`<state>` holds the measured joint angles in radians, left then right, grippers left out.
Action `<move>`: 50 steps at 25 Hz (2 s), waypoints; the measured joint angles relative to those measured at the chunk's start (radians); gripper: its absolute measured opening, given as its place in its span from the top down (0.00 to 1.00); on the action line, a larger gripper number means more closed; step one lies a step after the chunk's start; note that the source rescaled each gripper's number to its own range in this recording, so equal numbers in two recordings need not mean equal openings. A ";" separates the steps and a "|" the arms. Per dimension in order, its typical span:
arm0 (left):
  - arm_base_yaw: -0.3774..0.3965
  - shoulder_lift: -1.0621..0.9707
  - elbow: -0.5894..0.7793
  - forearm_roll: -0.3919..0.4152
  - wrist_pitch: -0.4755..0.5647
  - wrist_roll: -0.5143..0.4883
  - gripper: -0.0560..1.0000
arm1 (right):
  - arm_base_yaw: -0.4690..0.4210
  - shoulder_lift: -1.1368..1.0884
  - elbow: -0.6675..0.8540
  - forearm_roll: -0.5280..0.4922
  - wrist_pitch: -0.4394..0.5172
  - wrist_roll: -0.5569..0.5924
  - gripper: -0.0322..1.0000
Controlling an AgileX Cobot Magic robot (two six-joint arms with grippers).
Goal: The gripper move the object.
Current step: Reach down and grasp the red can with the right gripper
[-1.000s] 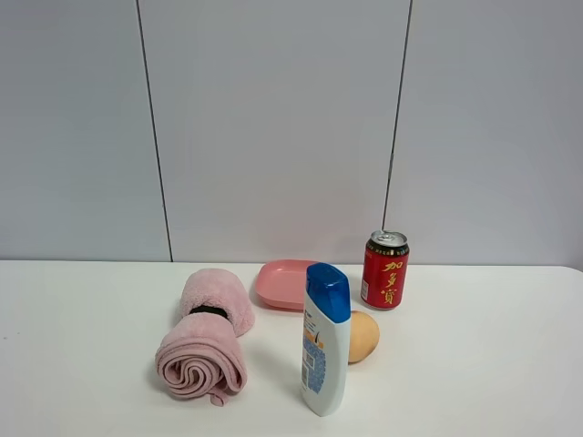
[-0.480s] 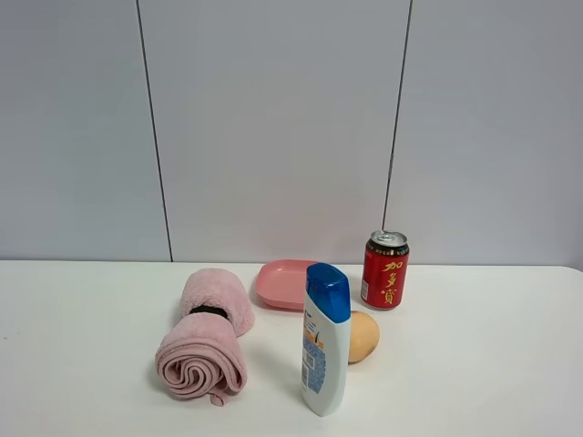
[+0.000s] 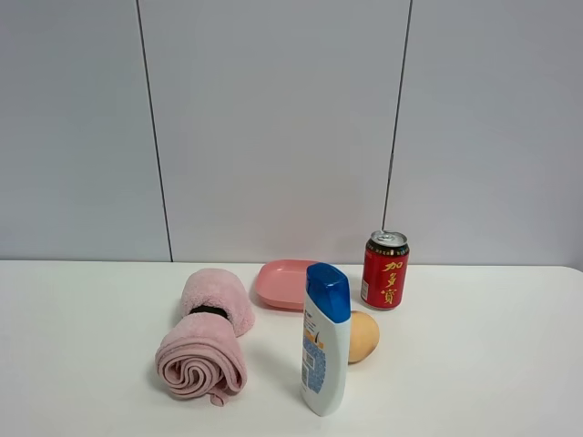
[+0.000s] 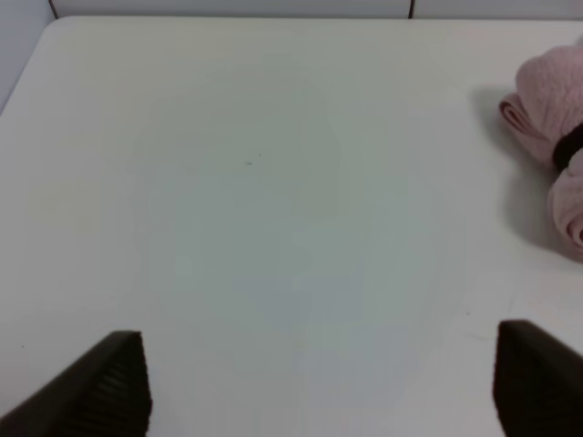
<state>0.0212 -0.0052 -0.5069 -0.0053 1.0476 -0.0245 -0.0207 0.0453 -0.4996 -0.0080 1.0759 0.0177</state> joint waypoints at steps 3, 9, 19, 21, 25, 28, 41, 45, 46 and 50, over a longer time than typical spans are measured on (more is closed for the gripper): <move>0.000 0.000 0.000 0.000 0.000 0.000 0.00 | 0.000 0.000 0.000 0.000 0.000 0.000 0.22; 0.000 0.000 0.000 0.000 0.000 0.000 0.00 | 0.000 0.000 0.000 0.001 0.000 0.000 0.22; 0.000 0.000 0.000 0.000 0.000 0.000 0.00 | 0.000 0.121 0.000 0.051 -0.001 -0.049 0.22; 0.000 0.000 0.000 0.000 0.000 0.000 0.00 | 0.000 0.204 -0.018 0.071 -0.014 -0.093 0.22; 0.000 0.000 0.000 0.000 0.000 0.000 0.00 | 0.000 0.370 -0.117 0.134 -0.134 -0.161 0.22; 0.000 0.000 0.000 0.000 0.000 0.000 0.00 | 0.000 0.495 -0.190 0.185 -0.247 -0.199 0.22; 0.000 0.000 0.000 0.000 0.000 0.000 0.00 | 0.302 1.187 -0.646 0.176 -0.334 -0.345 0.01; 0.000 0.000 0.000 0.000 0.000 0.000 0.00 | 0.363 1.397 -0.843 0.156 -0.333 -0.288 0.00; 0.000 0.000 0.000 0.000 0.000 0.000 0.00 | 0.375 1.448 -0.888 0.148 -0.327 -0.267 0.00; 0.000 0.000 0.000 0.000 0.000 0.000 0.00 | 0.400 1.617 -1.036 0.081 -0.264 -0.117 0.00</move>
<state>0.0212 -0.0052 -0.5069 -0.0053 1.0476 -0.0245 0.3788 1.6619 -1.5357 0.0731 0.8122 -0.0991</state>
